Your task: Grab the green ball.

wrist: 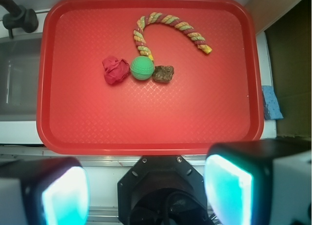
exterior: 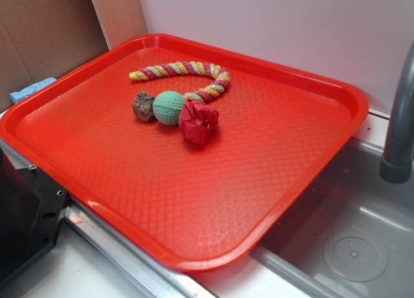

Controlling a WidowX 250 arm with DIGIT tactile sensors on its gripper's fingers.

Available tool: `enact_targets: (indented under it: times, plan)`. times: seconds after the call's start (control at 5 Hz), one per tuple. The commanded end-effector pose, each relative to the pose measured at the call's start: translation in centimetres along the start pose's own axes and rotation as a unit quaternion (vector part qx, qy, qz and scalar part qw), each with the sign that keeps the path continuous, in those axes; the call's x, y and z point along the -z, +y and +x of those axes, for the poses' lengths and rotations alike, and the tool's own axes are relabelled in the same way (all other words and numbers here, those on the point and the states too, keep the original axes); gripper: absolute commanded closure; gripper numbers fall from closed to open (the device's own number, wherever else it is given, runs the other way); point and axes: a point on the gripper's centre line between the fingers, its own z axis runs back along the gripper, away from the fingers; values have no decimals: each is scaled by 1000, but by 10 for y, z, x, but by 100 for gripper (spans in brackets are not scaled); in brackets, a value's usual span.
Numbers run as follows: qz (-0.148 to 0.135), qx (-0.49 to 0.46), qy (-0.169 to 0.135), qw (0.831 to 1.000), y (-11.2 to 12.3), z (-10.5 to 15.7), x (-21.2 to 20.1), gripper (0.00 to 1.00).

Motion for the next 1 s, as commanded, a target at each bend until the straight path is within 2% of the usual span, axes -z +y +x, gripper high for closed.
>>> enact_targets:
  times: [0.0,0.2,0.4,0.6,0.8]
  plan:
    - [0,0,0,1000,0,0,0,0]
    - [8,-114,-3,993,6,8,7,0]
    - [8,-227,-17,974,4,16,23,0]
    - [5,-330,-22,944,5,28,42,0]
    - [10,-444,-35,895,9,44,66,0]
